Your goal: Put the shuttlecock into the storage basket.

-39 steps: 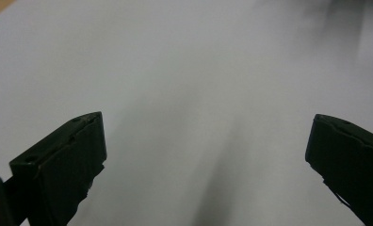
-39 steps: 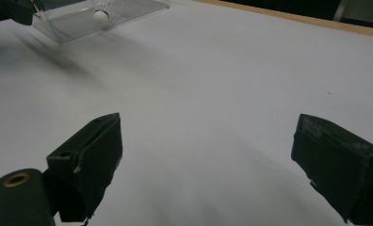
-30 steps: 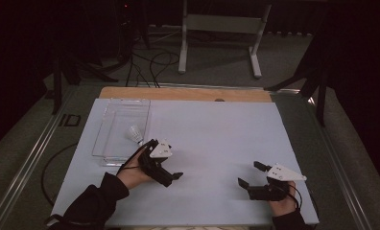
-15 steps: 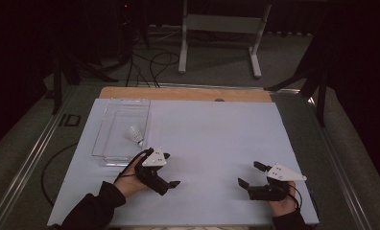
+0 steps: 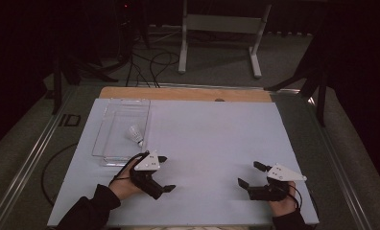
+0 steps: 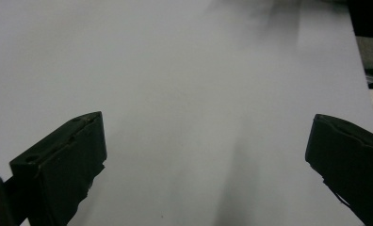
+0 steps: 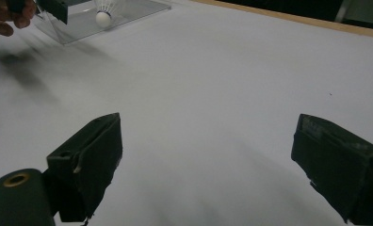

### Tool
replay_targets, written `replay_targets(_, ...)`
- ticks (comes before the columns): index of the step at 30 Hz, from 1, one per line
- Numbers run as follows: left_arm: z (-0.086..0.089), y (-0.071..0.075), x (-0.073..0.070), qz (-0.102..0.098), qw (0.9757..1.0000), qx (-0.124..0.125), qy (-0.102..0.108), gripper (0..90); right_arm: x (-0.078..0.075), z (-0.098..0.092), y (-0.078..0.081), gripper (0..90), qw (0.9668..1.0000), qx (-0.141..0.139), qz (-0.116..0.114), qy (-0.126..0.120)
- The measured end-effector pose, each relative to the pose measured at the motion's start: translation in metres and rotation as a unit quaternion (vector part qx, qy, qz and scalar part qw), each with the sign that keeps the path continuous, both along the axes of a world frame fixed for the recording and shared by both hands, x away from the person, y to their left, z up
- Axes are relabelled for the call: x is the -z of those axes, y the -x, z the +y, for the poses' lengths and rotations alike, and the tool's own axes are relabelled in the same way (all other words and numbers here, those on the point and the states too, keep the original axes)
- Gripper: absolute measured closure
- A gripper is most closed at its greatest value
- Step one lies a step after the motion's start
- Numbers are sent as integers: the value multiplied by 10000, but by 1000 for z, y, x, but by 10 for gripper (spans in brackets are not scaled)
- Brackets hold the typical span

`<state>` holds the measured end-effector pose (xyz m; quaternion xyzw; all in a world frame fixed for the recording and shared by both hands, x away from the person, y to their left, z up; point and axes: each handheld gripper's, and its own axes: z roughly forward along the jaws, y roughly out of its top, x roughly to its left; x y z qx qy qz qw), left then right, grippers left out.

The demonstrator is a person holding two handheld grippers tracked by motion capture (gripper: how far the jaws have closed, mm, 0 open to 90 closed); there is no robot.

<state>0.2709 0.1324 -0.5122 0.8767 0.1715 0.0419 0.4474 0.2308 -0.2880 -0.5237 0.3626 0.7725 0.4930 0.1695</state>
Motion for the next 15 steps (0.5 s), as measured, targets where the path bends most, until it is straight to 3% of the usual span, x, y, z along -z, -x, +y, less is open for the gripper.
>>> replay_targets(6,13,9,-2,13,10000,2,27,0,0,0,0,97,10000,0,10,-3)
replay_targets(9,20,11,-1,18,10000,-63,-70,0,0,0,0,97,10000,-2,12,23)
replay_targets(12,29,13,1,50,9998,-173,57,0,0,1,0,97,10000,1,10,14)
replay_targets(15,36,17,3,77,9998,-189,25,0,0,1,0,97,10000,12,31,19)
